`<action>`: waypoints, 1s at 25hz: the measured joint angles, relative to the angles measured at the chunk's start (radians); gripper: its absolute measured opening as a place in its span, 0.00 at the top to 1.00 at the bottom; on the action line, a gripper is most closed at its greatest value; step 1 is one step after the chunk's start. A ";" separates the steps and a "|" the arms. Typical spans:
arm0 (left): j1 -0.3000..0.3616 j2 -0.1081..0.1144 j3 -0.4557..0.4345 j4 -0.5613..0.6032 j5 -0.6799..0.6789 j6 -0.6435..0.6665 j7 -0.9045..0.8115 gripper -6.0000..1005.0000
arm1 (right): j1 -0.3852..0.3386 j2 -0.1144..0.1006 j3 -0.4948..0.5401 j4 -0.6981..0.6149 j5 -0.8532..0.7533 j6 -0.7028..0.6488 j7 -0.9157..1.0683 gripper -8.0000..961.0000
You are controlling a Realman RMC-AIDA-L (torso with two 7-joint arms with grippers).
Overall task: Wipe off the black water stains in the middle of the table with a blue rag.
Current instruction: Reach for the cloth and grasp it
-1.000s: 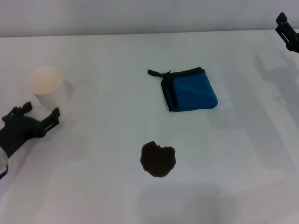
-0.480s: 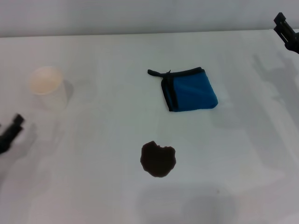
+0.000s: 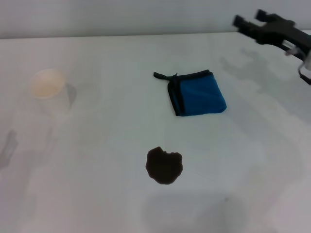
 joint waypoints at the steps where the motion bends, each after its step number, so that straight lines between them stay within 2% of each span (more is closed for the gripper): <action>1: -0.002 0.000 0.000 0.000 -0.003 0.001 0.002 0.14 | 0.005 0.002 -0.012 -0.059 -0.080 -0.025 0.062 0.11; 8: -0.011 -0.001 0.000 -0.002 -0.005 0.003 0.007 0.14 | 0.069 0.008 -0.082 -0.338 -0.615 -0.061 0.474 0.11; 14: -0.015 -0.003 0.000 -0.002 -0.006 0.014 0.020 0.14 | 0.178 0.011 -0.211 -0.451 -1.082 -0.028 0.856 0.11; 19: -0.046 -0.005 0.007 -0.003 -0.003 0.059 0.051 0.14 | 0.260 0.014 -0.272 -0.436 -1.257 0.056 0.985 0.11; 25: -0.056 -0.006 0.006 -0.004 -0.003 0.067 0.068 0.14 | 0.321 0.018 -0.347 -0.375 -1.353 0.057 1.070 0.11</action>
